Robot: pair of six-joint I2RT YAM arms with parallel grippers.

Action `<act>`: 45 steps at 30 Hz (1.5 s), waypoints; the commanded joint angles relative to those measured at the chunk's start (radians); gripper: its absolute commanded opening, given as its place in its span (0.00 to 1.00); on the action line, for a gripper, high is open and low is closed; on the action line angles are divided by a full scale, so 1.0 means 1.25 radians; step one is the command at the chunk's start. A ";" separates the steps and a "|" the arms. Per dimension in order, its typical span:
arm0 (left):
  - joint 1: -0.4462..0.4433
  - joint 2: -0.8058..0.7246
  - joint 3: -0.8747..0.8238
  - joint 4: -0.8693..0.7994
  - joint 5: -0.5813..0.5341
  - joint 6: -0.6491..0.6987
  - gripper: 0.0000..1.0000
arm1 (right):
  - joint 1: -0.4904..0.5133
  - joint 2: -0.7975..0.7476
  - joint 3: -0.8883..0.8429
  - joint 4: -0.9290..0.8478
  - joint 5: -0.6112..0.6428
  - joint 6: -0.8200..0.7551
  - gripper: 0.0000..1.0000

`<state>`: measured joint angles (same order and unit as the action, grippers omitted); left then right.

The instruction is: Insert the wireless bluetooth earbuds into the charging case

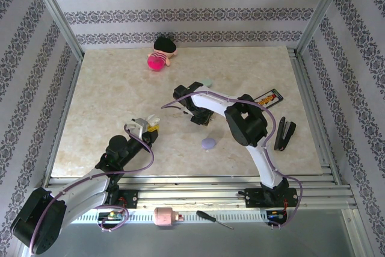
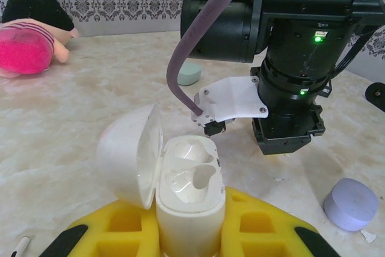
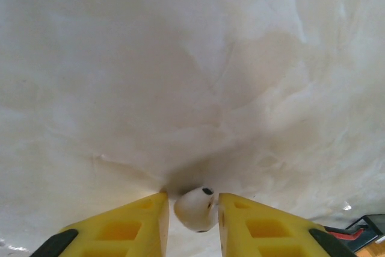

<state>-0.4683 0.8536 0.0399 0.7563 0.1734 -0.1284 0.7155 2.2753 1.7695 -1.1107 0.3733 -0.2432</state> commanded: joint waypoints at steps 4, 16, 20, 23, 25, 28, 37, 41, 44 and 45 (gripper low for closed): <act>0.010 -0.003 0.018 0.055 0.028 0.006 0.11 | -0.007 0.017 0.020 -0.022 0.032 0.004 0.20; 0.010 0.083 0.035 0.134 0.190 0.060 0.14 | -0.038 -0.201 -0.094 0.113 -0.215 0.063 0.19; 0.010 0.168 0.055 0.229 0.239 0.047 0.13 | -0.061 -0.322 -0.177 0.201 -0.323 0.104 0.18; 0.010 0.251 0.068 0.329 0.273 0.036 0.13 | -0.080 -0.407 -0.222 0.250 -0.411 0.130 0.18; 0.010 0.309 0.079 0.399 0.294 0.021 0.13 | -0.087 -0.463 -0.253 0.286 -0.472 0.145 0.18; 0.010 0.394 0.101 0.497 0.313 -0.004 0.12 | -0.095 -0.548 -0.301 0.346 -0.567 0.166 0.18; 0.009 0.490 0.180 0.537 0.334 -0.054 0.12 | -0.083 -0.659 -0.374 0.508 -0.766 0.235 0.18; 0.006 0.491 0.197 0.537 0.343 -0.063 0.11 | -0.071 -0.653 -0.377 0.550 -0.796 0.255 0.18; 0.004 0.490 0.202 0.537 0.347 -0.062 0.11 | -0.062 -0.637 -0.373 0.556 -0.805 0.258 0.17; 0.003 0.488 0.202 0.537 0.350 -0.061 0.12 | -0.058 -0.633 -0.371 0.559 -0.808 0.260 0.17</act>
<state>-0.4683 1.4658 0.2714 1.3556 0.5774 -0.1810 0.6285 1.4681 1.3067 -0.4618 -0.5800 0.0586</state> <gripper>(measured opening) 0.193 0.175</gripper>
